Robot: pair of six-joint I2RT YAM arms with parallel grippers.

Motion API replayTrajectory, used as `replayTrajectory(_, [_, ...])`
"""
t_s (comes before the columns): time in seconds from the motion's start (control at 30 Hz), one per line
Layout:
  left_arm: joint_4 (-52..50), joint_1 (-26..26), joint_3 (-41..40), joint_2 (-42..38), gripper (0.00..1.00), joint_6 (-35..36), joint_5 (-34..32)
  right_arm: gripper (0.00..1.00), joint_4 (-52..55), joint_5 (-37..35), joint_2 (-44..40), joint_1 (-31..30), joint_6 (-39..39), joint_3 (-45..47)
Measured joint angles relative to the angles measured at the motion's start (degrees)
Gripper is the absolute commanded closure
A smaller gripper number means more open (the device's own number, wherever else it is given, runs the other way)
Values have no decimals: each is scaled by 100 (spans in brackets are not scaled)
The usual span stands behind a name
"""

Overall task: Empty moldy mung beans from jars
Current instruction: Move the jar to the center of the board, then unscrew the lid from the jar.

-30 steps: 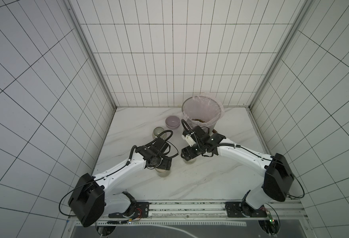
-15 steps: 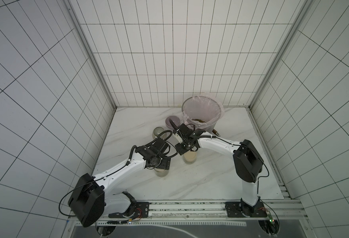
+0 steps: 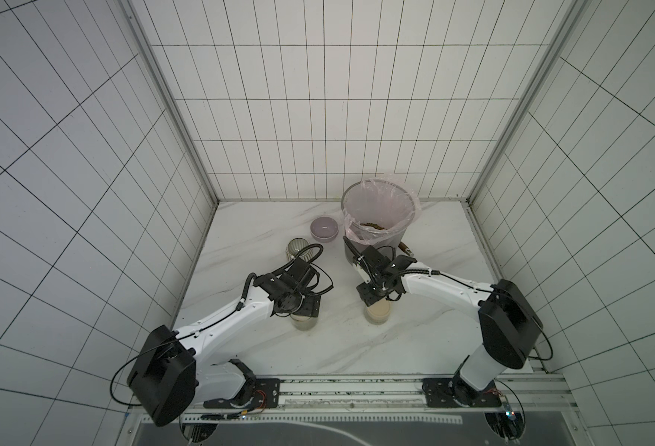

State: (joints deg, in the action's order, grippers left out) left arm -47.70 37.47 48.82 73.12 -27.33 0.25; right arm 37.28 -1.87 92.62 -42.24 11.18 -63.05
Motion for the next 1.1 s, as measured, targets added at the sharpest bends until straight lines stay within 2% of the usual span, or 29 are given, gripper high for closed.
replayTrajectory(0.2, [280,15,92,184,21,98,245,27,192,66,-824,358,83,256])
replayTrajectory(0.33, [503,48,247,431,21,129,481,21,-120,885,-1204,313,61,264])
replayTrajectory(0.43, [549,48,350,562,21,151,514,18,-1193,1792,-1475,129,92,573])
replayTrajectory(0.6, [570,52,470,710,21,190,601,12,-3053,2557,-1451,-321,42,1462])
replayTrajectory(0.9, [553,-79,614,874,21,208,798,2,-6161,2616,-1366,-437,-363,3379])
replayTrajectory(1.1, [686,-153,640,944,21,48,1086,0,-7694,2583,-767,-525,-675,3606])
